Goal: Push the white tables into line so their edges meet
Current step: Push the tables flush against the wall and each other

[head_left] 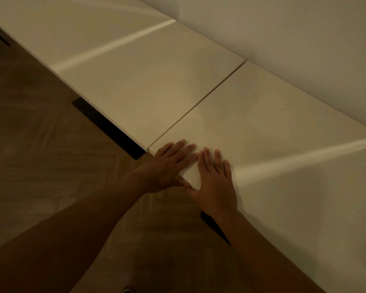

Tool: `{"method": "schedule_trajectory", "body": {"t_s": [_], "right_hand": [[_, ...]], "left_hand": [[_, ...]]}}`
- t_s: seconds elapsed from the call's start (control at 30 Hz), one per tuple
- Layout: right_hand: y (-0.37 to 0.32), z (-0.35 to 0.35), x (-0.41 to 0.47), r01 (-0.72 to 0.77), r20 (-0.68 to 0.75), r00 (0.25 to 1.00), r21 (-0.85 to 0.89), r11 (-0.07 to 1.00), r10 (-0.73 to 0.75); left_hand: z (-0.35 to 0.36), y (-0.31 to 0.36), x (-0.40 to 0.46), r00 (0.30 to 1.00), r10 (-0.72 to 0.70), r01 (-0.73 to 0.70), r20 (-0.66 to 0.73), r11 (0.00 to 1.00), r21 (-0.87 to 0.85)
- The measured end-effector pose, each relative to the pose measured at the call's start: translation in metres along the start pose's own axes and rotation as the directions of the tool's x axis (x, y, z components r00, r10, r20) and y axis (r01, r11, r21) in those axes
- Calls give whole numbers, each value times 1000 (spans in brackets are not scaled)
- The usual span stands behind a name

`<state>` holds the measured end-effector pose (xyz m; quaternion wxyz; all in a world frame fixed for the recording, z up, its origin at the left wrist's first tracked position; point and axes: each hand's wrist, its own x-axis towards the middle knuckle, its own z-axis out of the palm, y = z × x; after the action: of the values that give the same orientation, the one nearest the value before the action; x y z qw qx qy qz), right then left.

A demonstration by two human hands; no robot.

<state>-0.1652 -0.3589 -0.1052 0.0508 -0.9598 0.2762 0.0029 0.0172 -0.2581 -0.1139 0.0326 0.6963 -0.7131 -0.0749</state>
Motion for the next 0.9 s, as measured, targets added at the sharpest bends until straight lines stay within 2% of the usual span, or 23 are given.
{"method": "schedule_trajectory", "body": {"t_s": [0.27,0.37,0.43,0.53,0.6,0.67,0.73,0.8,0.9], "right_hand": [[0,-6,-1,15,-38,999,94,995,-12],[5,-11,-5,20,-40,999,245,969,-11],[9,-19,-9,-94,-7,994,496,863,112],[10,-32,-22,-220,-30,904,823,523,426],[12,-35,-36,-221,-58,803,895,387,593],[12,-38,-52,-221,-44,730,929,296,682],[12,-43,-65,-264,9,713,930,257,701],[13,-47,-72,-339,59,718,901,273,694],[24,-59,-65,-404,77,710,859,315,700]], "left_hand": [[-9,2,2,995,-44,47,86,998,-38],[-11,5,2,991,-57,63,118,997,-52],[-15,9,4,987,-94,106,127,990,-90],[-19,18,9,980,-159,179,122,968,-176],[-21,30,10,974,-203,220,106,955,-196],[-22,42,10,961,-259,273,99,947,-171],[-31,56,13,940,-321,334,113,934,-126],[-47,70,23,922,-366,375,123,926,-52],[-77,88,48,914,-389,395,116,918,-29]]}}
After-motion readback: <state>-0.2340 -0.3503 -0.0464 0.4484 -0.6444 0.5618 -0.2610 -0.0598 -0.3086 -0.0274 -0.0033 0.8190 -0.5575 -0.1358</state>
